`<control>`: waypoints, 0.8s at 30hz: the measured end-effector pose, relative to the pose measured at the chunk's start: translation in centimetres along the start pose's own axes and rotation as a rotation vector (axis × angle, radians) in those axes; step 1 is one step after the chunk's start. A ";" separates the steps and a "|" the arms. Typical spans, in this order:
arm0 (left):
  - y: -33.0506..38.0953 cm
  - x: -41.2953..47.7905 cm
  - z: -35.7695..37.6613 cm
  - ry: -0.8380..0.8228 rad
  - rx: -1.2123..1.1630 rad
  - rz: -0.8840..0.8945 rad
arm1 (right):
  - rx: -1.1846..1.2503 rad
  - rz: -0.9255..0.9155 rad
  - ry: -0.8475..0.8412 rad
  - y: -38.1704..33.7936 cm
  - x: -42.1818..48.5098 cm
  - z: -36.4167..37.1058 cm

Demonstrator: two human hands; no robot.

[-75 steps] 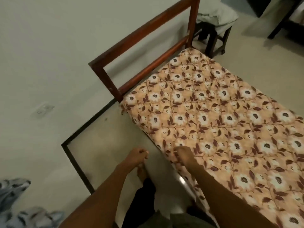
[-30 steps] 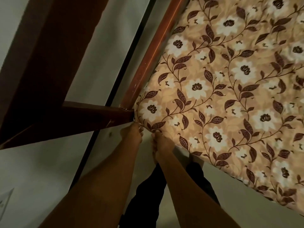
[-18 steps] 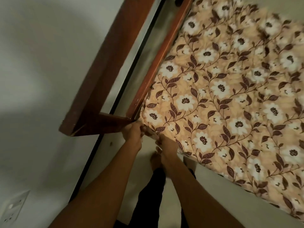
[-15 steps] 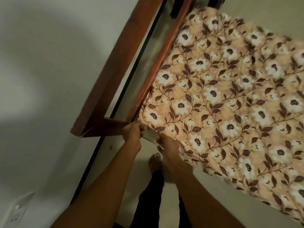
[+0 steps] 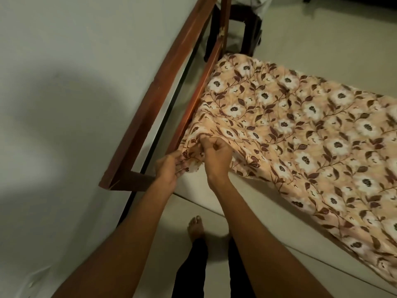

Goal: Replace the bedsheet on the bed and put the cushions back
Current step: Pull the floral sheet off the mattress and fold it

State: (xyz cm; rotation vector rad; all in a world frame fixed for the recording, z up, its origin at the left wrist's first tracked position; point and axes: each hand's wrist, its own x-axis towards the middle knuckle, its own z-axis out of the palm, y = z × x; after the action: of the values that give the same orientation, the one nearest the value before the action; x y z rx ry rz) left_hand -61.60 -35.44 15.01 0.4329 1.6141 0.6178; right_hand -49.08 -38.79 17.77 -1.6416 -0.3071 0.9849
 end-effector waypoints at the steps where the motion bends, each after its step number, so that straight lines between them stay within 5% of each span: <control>1: 0.0 -0.1 0.4 -0.013 0.020 0.004 | -0.008 -0.003 -0.008 -0.4 0.4 -0.2; 11: -2.5 -0.4 6.3 0.072 0.214 0.005 | -0.206 0.336 0.077 2.1 5.1 -7.1; 24: -6.2 -3.2 10.8 0.144 0.349 0.018 | -0.367 0.306 -0.160 1.9 8.7 -15.4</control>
State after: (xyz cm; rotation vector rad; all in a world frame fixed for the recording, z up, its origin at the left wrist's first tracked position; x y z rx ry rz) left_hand -50.05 -40.72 13.00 0.6721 1.8652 0.3858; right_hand -33.01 -44.16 12.39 -1.9848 -0.3678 1.3558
